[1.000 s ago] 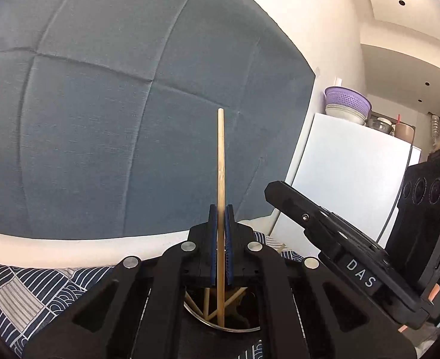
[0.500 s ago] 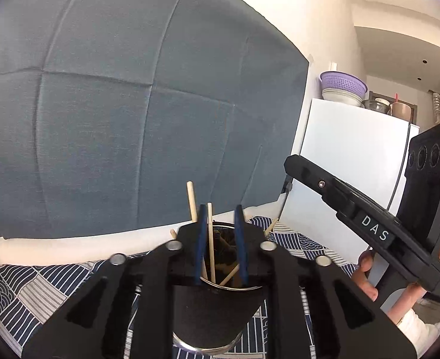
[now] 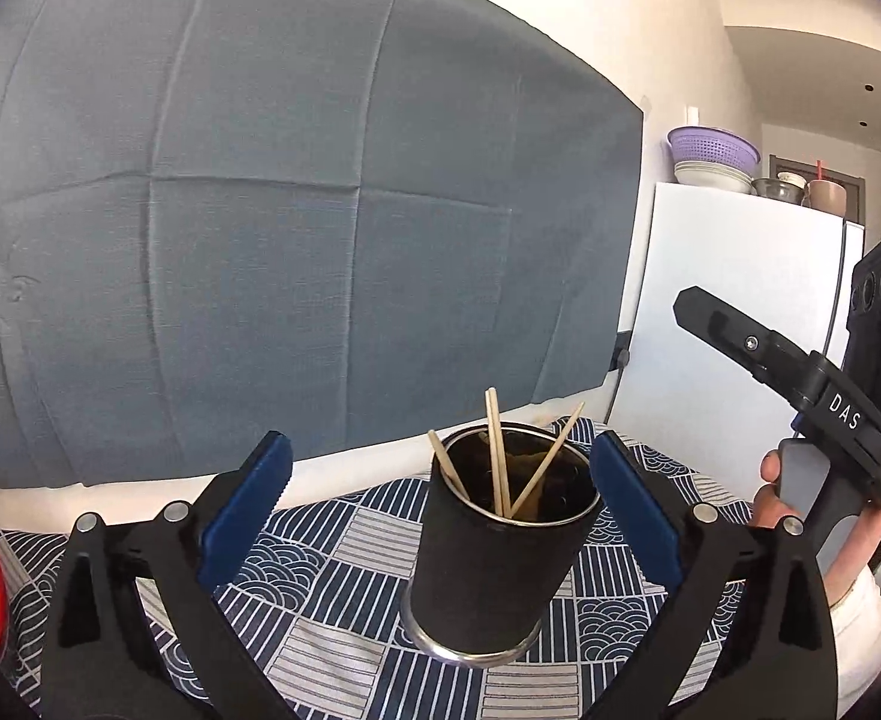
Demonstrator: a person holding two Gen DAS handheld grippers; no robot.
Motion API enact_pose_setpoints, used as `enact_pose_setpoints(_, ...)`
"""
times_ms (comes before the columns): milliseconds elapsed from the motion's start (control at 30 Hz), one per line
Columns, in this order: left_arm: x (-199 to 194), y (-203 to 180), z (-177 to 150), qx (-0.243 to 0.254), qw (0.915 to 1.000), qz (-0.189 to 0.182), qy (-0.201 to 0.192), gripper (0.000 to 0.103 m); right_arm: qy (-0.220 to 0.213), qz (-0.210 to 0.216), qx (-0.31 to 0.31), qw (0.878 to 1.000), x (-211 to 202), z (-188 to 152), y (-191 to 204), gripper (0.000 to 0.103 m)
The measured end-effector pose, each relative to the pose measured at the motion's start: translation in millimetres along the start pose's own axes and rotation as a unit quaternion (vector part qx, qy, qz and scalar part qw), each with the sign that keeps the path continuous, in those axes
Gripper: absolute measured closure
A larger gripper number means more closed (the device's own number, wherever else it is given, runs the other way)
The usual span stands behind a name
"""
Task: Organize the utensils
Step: 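Drop the chopsticks into the black holder and open both tools, then move both tools away from the holder toward the white spoons on the table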
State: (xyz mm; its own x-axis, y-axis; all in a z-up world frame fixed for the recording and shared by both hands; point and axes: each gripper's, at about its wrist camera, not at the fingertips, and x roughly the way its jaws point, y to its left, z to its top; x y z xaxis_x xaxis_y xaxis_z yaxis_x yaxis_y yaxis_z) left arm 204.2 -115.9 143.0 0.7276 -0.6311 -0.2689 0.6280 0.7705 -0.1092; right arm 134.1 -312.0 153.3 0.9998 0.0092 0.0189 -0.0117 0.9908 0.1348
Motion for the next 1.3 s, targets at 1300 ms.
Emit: enact_pose_setpoints(1300, -99.2, 69.7, -82.5, -0.019, 0.9889, 0.078, 0.124, 0.006, 0.238, 0.180, -0.058, 0.953, -2.7, -82.2, 46.0, 0.009)
